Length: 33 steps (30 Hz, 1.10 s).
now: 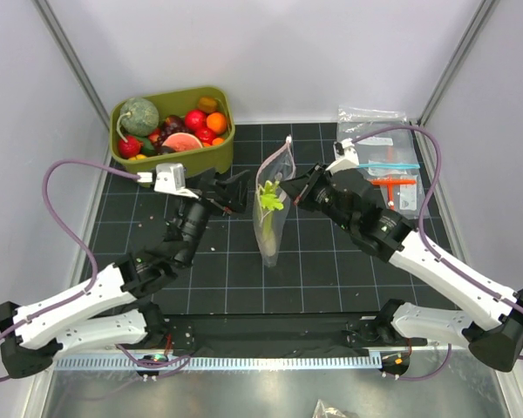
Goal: Place the food in the zip-top bag and seal the zipper
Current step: Place the fake vegetable in the zipper food storage bag.
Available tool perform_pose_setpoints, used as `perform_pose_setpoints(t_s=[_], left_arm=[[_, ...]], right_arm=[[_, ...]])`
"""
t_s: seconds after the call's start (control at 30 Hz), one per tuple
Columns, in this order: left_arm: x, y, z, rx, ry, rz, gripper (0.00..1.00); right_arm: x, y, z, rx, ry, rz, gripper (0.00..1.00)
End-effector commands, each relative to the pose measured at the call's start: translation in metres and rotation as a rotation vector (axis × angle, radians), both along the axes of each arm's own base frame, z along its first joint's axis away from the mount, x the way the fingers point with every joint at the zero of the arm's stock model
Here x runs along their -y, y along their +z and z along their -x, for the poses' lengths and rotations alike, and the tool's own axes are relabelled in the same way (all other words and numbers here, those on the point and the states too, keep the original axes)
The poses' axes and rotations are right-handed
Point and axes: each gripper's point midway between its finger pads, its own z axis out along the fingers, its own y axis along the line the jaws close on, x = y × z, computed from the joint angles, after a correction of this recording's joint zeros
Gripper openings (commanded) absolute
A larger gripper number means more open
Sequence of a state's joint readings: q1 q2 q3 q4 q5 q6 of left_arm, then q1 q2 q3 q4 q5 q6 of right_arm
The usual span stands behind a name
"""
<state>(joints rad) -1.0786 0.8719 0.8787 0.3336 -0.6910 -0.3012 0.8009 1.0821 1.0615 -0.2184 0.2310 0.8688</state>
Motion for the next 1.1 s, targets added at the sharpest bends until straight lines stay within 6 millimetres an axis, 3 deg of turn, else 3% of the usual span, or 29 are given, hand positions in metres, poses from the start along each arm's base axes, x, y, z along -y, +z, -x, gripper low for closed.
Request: perform_pose_setpoints(t_s=[0.0,0.13,0.23,0.27,0.3,0.47,0.63,0.67,0.87,1.07], left_arm=[[-0.001,-0.014,0.003,-0.077,-0.015,-0.05,0.98],[0.015,-0.016,0.003,-0.108,-0.069,-0.115,0.95],[0.027,-0.024,-0.003,-0.141,-0.093,-0.159,0.95],[0.027,-0.026,-0.006,-0.167,-0.097,-0.166,0.97],[0.028,-0.028,-0.007,-0.178,-0.104,-0.168,0.99],[0.031,-0.039,-0.018,-0.227,-0.144,-0.113,1.0],[0.03,-0.061,-0.028,-0.261,-0.165,-0.1,1.0],[0.03,-0.07,-0.03,-0.275,-0.165,-0.112,1.0],[0.038,-0.094,-0.052,-0.366,-0.266,-0.044,1.0],[0.049,-0.111,-0.058,-0.408,-0.331,-0.08,1.0]], right_arm=[[0.014,0.033,-0.007,0.099,-0.049,0.028,0.01],[0.025,0.046,-0.007,0.131,-0.07,0.081,0.01],[0.051,0.066,-0.005,0.169,-0.145,0.133,0.01],[0.062,0.085,-0.004,0.205,-0.181,0.149,0.01],[0.072,0.082,-0.002,0.188,-0.197,0.199,0.01],[0.094,0.117,0.008,0.224,-0.22,0.279,0.01],[0.086,0.088,0.005,0.186,-0.173,0.362,0.01],[0.085,0.069,0.004,0.168,-0.164,0.387,0.01],[0.064,0.022,-0.004,0.14,-0.106,0.403,0.01],[0.058,-0.003,-0.011,0.121,-0.115,0.401,0.01]])
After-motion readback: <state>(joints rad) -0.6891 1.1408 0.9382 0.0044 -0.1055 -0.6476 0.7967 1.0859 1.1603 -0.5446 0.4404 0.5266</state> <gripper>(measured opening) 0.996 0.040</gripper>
